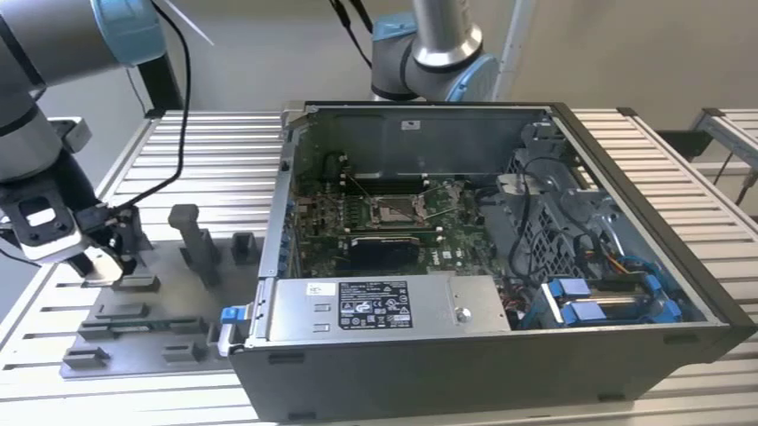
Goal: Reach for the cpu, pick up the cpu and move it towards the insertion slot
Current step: 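Pick up the cpu and move it towards the insertion slot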
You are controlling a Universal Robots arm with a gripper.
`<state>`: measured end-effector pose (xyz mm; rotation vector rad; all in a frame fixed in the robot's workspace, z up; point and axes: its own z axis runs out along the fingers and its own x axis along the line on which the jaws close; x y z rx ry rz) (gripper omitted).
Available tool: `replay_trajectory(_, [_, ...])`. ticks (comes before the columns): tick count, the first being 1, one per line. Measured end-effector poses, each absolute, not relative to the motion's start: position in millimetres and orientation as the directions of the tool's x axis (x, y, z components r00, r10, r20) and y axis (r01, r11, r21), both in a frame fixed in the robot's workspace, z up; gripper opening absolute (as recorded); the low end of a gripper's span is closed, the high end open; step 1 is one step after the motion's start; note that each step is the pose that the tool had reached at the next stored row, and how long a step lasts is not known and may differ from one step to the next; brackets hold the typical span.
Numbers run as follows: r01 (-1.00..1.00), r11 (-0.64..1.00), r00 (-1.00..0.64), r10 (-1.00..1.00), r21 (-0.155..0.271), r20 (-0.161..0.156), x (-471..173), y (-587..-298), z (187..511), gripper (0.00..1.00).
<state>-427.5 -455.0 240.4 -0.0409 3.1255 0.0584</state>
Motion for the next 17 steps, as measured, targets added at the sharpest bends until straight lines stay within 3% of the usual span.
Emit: replay_trajectory(17, [-0.026, 0.999, -1.0, -0.026, 0.037, -0.016, -428, -455, 318, 0.0])
